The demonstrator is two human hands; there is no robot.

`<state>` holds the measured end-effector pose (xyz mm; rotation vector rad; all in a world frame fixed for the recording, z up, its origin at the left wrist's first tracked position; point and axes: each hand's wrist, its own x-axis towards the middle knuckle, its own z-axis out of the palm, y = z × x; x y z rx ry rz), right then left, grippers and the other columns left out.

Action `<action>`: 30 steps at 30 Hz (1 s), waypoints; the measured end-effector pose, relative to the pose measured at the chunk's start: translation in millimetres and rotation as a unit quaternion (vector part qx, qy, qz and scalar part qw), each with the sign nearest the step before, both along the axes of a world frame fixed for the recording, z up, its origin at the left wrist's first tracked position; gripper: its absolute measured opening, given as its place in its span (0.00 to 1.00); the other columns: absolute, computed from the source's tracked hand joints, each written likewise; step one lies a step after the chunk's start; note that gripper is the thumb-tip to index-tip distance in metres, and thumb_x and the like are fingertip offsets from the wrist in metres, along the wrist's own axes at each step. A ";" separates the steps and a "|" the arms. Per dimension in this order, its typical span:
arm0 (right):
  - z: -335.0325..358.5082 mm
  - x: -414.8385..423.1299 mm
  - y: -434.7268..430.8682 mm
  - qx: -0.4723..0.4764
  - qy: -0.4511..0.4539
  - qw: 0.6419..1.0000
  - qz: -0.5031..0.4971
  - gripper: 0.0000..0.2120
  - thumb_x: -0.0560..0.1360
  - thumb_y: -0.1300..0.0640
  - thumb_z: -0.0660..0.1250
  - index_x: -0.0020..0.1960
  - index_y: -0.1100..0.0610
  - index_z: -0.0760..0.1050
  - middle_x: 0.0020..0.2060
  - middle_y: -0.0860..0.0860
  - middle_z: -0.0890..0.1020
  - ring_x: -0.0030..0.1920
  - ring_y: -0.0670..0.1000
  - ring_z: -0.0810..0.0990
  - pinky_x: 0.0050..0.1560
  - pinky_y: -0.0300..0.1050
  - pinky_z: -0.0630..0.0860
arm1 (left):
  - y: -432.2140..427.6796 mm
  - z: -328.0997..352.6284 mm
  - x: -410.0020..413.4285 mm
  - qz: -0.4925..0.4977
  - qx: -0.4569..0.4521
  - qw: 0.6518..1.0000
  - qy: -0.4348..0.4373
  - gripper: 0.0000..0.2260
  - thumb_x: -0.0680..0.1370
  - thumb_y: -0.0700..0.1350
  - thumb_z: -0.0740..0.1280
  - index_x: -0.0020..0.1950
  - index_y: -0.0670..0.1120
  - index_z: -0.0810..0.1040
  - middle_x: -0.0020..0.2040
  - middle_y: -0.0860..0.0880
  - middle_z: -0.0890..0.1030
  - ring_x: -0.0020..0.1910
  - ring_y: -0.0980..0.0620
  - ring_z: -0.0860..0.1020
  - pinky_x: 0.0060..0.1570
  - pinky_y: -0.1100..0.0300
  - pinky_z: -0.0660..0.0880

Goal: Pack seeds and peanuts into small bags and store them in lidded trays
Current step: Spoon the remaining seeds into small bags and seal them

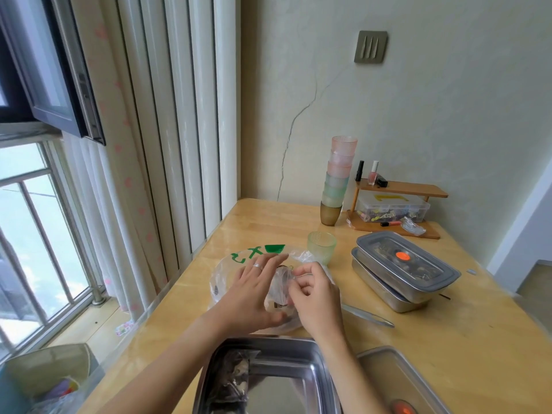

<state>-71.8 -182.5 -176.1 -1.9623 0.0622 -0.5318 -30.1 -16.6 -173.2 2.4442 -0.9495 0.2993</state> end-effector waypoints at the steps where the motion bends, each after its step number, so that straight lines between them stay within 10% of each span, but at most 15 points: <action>1: 0.0 0.2 0.0 0.024 0.007 1.000 0.014 0.08 0.78 0.61 0.71 0.49 0.50 0.74 0.35 0.49 0.85 0.35 0.47 0.85 0.35 0.35 0.77 | -0.5 -2.2 1.8 0.004 -0.016 1.000 0.007 0.41 0.72 0.63 0.70 0.80 0.59 0.55 0.76 0.60 0.61 0.75 0.61 0.57 0.71 0.60 0.54; 6: -0.5 1.5 -1.2 0.015 -0.012 1.000 -0.009 0.06 0.78 0.58 0.72 0.46 0.50 0.77 0.41 0.46 0.83 0.41 0.46 0.82 0.38 0.34 0.76 | -2.7 -8.4 9.8 0.043 -0.037 0.998 0.013 0.26 0.73 0.61 0.73 0.66 0.55 0.68 0.60 0.60 0.76 0.62 0.59 0.73 0.69 0.55 0.61; 17: 1.0 1.3 3.3 -0.068 -0.009 0.991 0.115 0.14 0.84 0.49 0.65 0.41 0.50 0.80 0.32 0.47 0.78 0.33 0.46 0.74 0.35 0.45 0.72 | 0.9 -9.6 9.3 0.056 -0.028 0.997 -0.034 0.22 0.73 0.66 0.61 0.60 0.55 0.70 0.52 0.62 0.78 0.54 0.61 0.75 0.67 0.57 0.59; 23: 1.3 -0.6 6.5 -0.100 0.035 0.982 0.155 0.08 0.81 0.42 0.64 0.52 0.43 0.81 0.43 0.43 0.83 0.36 0.52 0.79 0.43 0.56 0.81 | 6.6 -12.2 12.3 0.056 -0.005 0.998 -0.038 0.19 0.77 0.65 0.61 0.60 0.55 0.69 0.51 0.61 0.80 0.52 0.61 0.77 0.68 0.54 0.60; 30: 16.9 -13.1 7.6 -0.037 0.027 0.982 0.183 0.14 0.85 0.45 0.57 0.62 0.46 0.80 0.30 0.31 0.79 0.28 0.42 0.75 0.34 0.35 0.74 | 15.6 -13.3 22.8 0.041 -0.029 0.999 -0.014 0.27 0.75 0.76 0.56 0.56 0.54 0.70 0.42 0.59 0.81 0.41 0.62 0.78 0.57 0.57 0.70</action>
